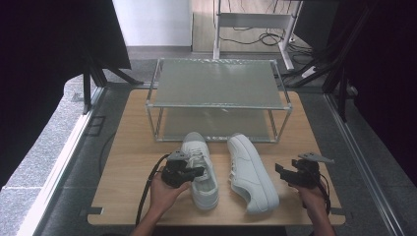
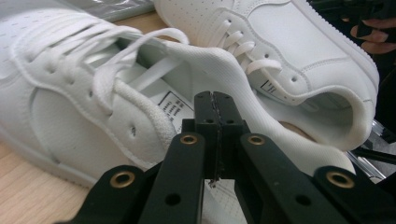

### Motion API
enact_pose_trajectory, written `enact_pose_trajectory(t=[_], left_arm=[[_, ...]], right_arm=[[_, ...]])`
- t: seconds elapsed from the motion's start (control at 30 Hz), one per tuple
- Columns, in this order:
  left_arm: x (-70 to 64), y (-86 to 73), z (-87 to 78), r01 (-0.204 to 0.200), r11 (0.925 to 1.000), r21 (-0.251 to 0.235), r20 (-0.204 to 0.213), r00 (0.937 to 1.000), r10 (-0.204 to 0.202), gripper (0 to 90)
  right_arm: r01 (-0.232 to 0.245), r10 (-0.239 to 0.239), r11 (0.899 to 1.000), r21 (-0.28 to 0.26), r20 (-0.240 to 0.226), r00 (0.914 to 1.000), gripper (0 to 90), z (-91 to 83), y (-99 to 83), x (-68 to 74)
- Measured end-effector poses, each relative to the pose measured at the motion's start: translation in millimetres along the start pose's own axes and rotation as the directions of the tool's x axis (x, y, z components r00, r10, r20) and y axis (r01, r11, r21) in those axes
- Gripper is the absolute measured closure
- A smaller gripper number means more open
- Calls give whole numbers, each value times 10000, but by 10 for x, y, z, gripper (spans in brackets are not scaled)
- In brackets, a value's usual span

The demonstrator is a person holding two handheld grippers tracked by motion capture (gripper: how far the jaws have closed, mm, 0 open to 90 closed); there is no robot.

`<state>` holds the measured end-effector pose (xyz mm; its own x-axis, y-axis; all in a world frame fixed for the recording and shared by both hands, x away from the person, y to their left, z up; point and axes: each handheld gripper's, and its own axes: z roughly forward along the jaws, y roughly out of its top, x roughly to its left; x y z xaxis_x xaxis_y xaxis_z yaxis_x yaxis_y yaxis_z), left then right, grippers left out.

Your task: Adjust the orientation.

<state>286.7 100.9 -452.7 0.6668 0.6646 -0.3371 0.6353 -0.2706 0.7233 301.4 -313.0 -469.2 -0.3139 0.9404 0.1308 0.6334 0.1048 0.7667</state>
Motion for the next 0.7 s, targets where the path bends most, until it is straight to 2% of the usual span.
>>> enact_pose_trajectory(t=[0.2,0.3,0.57,0.67,0.7], left_arm=[[77,-53,-86,122,9999,27,-216,9997,-121,900],[138,-89,-134,308,9995,-6,-356,9989,-308,900],[202,-111,-191,464,9989,-67,-423,9980,-466,900],[181,-110,-192,397,9992,-38,-268,9989,-398,863],[159,-100,-204,247,9997,-64,-327,9992,-249,848]], right_arm=[[-2,3,10000,78,-17,10000,271,4,-2,-3],[15,-15,9999,105,-7,10000,271,8,-3,-5],[10,-11,9999,129,2,10000,271,10,-4,-7],[23,-24,10000,82,13,10000,272,10,-2,-7],[33,-33,10000,33,33,10000,273,9,-1,-6]])
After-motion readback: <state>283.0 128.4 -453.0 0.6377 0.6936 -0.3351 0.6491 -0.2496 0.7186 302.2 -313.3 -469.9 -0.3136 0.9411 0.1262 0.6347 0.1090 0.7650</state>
